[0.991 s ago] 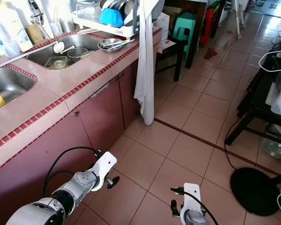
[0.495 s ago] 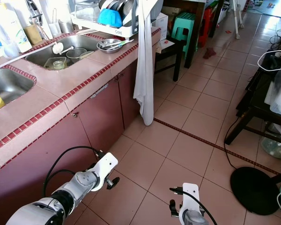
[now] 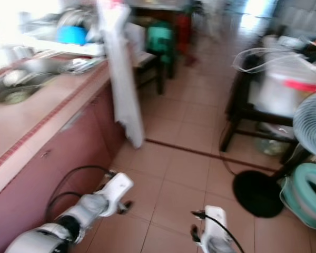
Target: Kitchen organization
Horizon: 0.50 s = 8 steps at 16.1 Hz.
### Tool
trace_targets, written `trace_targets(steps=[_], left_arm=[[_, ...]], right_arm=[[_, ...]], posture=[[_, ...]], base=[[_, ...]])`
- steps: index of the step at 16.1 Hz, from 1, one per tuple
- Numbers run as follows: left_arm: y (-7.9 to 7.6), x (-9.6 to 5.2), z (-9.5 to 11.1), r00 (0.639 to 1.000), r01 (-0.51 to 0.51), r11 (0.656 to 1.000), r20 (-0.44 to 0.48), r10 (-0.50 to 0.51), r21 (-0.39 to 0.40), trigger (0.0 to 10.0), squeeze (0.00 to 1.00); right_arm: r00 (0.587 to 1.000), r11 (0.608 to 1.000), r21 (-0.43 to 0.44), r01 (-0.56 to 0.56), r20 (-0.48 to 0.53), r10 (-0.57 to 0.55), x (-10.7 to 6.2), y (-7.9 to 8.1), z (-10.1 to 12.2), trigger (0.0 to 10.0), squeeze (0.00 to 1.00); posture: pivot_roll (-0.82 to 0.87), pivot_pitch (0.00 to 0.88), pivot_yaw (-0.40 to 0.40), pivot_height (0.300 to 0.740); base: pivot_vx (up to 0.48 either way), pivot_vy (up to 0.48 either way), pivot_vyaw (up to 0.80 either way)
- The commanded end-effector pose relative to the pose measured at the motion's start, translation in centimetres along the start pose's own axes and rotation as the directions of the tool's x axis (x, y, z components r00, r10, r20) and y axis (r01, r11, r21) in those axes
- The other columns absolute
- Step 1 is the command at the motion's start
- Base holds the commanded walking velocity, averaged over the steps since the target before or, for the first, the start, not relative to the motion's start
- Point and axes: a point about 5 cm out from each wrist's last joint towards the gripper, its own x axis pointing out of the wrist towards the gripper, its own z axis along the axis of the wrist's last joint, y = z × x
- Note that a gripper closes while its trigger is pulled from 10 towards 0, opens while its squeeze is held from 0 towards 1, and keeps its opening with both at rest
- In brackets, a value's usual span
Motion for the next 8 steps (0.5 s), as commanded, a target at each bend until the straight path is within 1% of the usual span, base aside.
trace_targets(steps=[1,4,6,7,8], left_arm=[[1.21,-0.47,-1.17,0.999,-0.025,1.000,-0.034,0.025,0.009,10.0,0.00],[1.25,-0.46,-1.10,0.999,-0.029,0.999,-0.034,0.029,0.014,10.0,0.00],[1.39,-0.45,-0.81,0.999,-0.034,0.999,-0.024,0.034,0.021,10.0,0.00],[1.54,-0.47,-0.73,0.999,-0.043,0.999,-0.021,0.043,0.007,10.0,0.00],[1.77,-0.52,-0.78,0.998,-0.055,0.998,-0.021,0.055,-0.027,10.0,0.00]], right_arm=[[0.999,1.000,0.011,-0.030,0.018,0.029,0.11,1.23,0.67,10.0,0.00],[0.999,1.000,0.013,-0.028,0.017,0.028,0.11,1.19,0.69,10.0,0.00],[1.000,1.000,0.017,-0.026,0.016,0.026,0.11,1.11,0.64,10.0,0.00],[1.000,1.000,0.018,-0.026,0.016,0.025,0.11,1.09,0.65,10.0,0.00],[1.000,1.000,0.017,-0.025,0.017,0.025,0.12,1.07,0.70,10.0,0.00]], posture=[[0.03,0.000,0.068,0.740],[0.03,0.000,0.070,0.740],[0.03,0.000,0.069,0.740],[0.03,0.000,0.068,0.740],[0.03,0.000,0.067,0.740]], base=[[0.315,0.000,-0.66],[0.286,0.000,-0.66],[0.000,0.000,-0.66],[0.000,0.000,-0.66],[0.000,0.000,-0.66]])
